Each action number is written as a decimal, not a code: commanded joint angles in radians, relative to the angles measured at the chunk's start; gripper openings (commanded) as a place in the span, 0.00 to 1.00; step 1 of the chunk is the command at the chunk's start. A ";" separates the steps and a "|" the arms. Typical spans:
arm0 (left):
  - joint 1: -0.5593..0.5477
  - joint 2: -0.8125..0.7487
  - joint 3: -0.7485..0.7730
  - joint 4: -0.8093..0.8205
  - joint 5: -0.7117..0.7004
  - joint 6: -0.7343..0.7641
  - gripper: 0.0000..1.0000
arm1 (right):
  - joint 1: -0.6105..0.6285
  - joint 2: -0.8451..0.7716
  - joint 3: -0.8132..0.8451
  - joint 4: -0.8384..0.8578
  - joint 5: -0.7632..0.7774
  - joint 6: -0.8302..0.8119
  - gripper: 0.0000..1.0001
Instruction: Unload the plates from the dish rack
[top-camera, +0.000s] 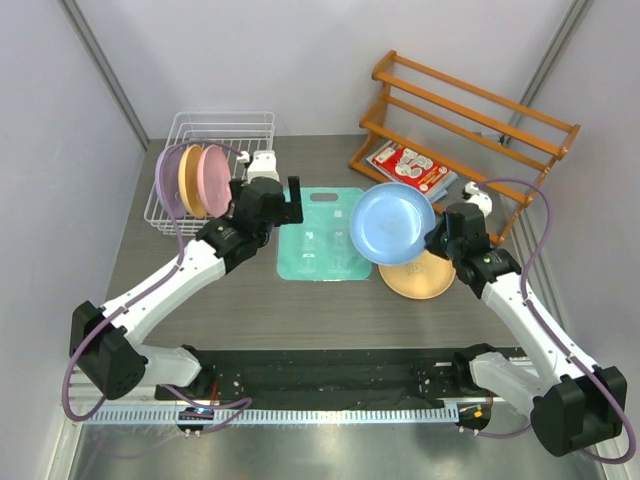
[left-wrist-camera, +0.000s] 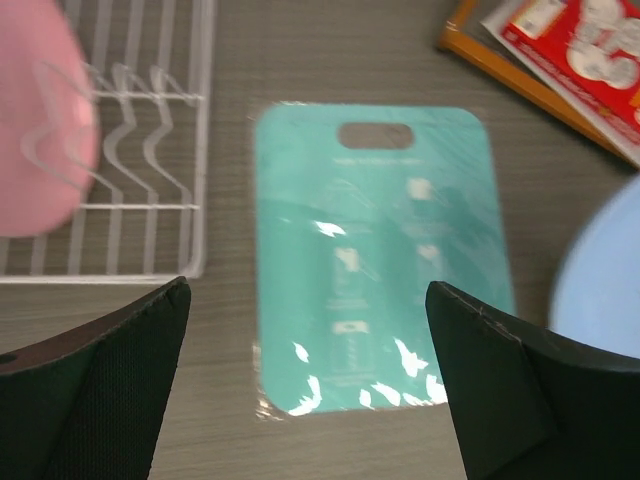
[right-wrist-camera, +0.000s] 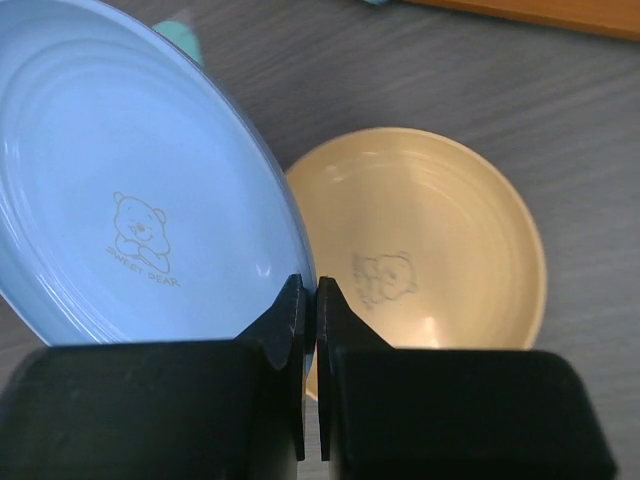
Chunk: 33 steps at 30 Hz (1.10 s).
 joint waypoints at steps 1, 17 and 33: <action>0.002 -0.030 0.011 0.042 -0.341 0.190 0.99 | -0.085 -0.061 -0.068 -0.103 0.095 0.095 0.01; 0.157 0.003 0.011 0.047 -0.279 0.205 1.00 | -0.141 -0.115 -0.210 -0.170 0.234 0.172 0.03; 0.218 0.028 0.014 0.046 -0.221 0.179 0.99 | -0.144 -0.091 -0.210 -0.097 0.181 0.129 0.90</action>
